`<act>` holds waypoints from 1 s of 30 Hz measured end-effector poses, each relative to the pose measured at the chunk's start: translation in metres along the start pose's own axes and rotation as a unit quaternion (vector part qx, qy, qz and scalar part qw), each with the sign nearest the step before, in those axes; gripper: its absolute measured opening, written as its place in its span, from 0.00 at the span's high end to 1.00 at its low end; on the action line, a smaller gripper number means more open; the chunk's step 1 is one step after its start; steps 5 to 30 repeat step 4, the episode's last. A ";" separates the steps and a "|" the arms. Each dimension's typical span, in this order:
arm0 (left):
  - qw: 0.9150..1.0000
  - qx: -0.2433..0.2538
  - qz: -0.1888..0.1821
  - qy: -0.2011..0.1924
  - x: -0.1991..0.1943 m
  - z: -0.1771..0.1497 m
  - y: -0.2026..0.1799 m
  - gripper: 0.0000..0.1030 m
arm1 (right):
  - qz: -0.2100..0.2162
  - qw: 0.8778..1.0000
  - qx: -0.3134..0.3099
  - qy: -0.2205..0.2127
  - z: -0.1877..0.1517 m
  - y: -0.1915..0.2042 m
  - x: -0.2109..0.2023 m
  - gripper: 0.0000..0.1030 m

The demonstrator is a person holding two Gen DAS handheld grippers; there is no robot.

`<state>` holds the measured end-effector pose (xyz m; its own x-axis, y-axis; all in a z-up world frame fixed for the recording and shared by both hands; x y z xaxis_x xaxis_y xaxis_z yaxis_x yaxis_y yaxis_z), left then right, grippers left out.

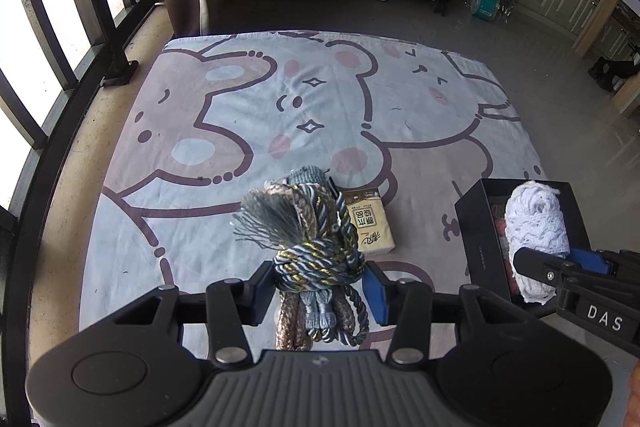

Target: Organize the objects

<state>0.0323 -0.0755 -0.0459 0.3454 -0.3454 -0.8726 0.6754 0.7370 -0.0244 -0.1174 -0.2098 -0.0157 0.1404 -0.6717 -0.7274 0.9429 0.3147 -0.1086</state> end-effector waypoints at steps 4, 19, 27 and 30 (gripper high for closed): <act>1.000 0.001 -0.005 -0.006 -0.005 0.000 -0.003 0.53 | -0.007 1.000 0.001 -0.008 0.001 -0.006 -0.008 0.63; 1.000 0.001 -0.005 -0.006 -0.005 0.000 -0.003 0.53 | -0.007 1.000 0.001 -0.008 0.001 -0.006 -0.008 0.63; 1.000 0.001 -0.005 -0.006 -0.005 0.000 -0.003 0.53 | -0.007 1.000 0.001 -0.008 0.001 -0.006 -0.008 0.63; 1.000 0.001 -0.005 -0.006 -0.005 0.000 -0.003 0.53 | -0.007 1.000 0.001 -0.008 0.001 -0.006 -0.008 0.63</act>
Point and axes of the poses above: each gripper's, at about its wrist camera, not at the fingertips, and x roughly the way its jaws point, y to its left, z to its top, the point moved 8 cm from there along x, roughly the way its jaws point, and after that the axes turned 13 degrees about z, right-handed, at the moved point
